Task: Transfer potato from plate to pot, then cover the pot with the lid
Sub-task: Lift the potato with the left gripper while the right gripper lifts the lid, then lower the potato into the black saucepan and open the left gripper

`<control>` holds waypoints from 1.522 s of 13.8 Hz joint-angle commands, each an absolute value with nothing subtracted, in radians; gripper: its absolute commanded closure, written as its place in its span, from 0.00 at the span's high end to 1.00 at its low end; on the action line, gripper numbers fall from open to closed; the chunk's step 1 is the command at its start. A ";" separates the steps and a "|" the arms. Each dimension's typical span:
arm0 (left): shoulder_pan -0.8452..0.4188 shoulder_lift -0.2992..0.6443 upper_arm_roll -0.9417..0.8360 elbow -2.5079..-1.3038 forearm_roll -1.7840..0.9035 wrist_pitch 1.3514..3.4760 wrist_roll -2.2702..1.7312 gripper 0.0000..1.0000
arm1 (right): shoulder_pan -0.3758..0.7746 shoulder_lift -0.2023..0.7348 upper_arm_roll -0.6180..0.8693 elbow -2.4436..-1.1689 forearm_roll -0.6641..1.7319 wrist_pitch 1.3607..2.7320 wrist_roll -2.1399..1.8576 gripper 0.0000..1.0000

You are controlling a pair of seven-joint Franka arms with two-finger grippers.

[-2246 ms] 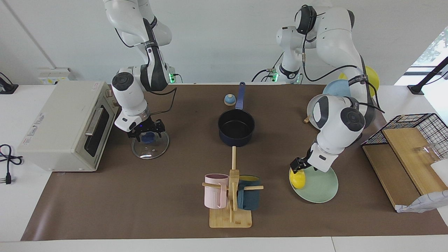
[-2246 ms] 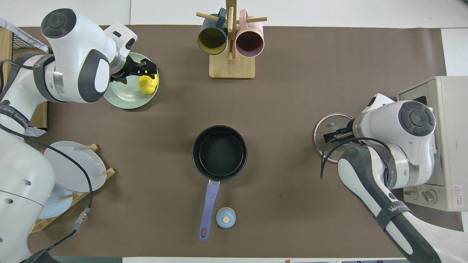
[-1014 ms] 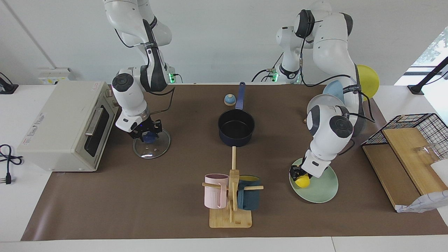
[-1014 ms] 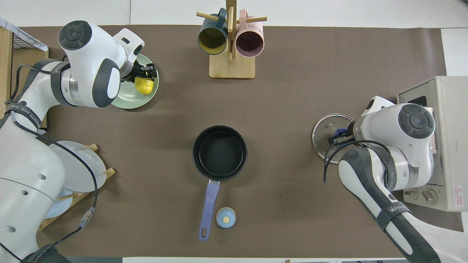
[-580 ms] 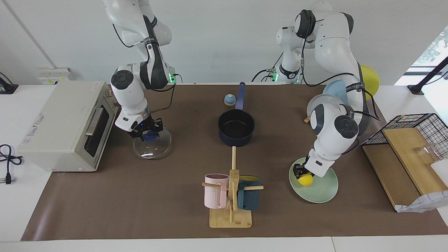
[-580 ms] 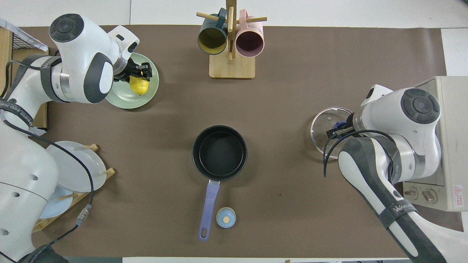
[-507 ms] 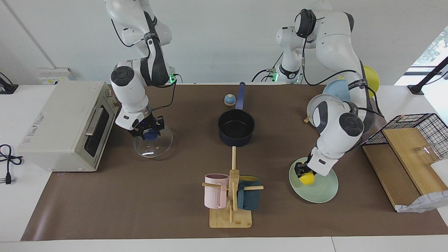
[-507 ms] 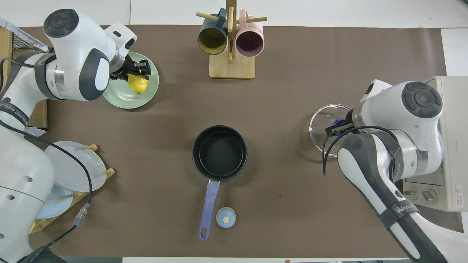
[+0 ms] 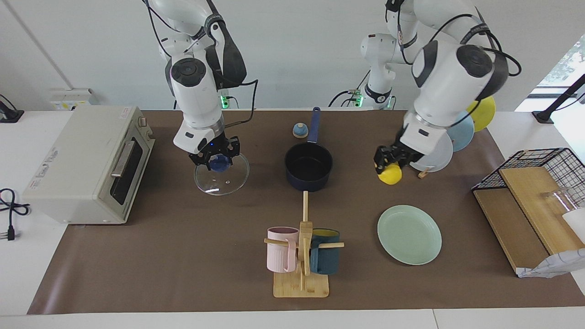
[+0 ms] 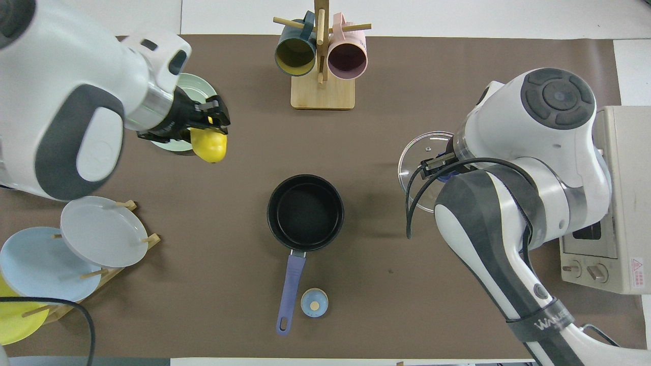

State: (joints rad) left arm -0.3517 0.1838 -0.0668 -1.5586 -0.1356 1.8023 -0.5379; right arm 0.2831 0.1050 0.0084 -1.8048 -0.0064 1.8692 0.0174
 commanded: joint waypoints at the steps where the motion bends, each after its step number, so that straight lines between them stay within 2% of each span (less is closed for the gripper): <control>1: -0.503 0.046 -0.048 -1.900 -0.146 2.090 -0.644 0.00 | 0.267 0.118 0.008 -1.763 0.000 1.833 0.011 0.00; 3: -0.584 0.049 -0.046 -2.000 -0.146 2.202 -0.690 0.00 | 0.279 0.118 0.008 -1.763 0.008 1.839 0.014 0.00; 5: -0.639 0.104 -0.044 -2.028 -0.141 2.287 -0.724 0.00 | 0.273 0.120 0.008 -1.766 0.024 1.851 0.012 0.00; 12: -0.689 0.133 -0.043 -2.154 -0.112 2.480 -0.722 0.00 | 0.271 0.117 0.008 -1.775 0.029 1.859 0.011 0.00; 21: -0.727 0.206 -0.041 -2.169 -0.061 2.508 -0.759 0.00 | 0.278 0.117 0.008 -1.773 0.032 1.859 0.017 0.00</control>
State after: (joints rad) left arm -0.7014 0.1928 -0.0602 -2.1526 -0.0934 2.4830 -0.7295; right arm 0.2820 0.1134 0.0045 -1.7885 0.0109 1.8538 0.0172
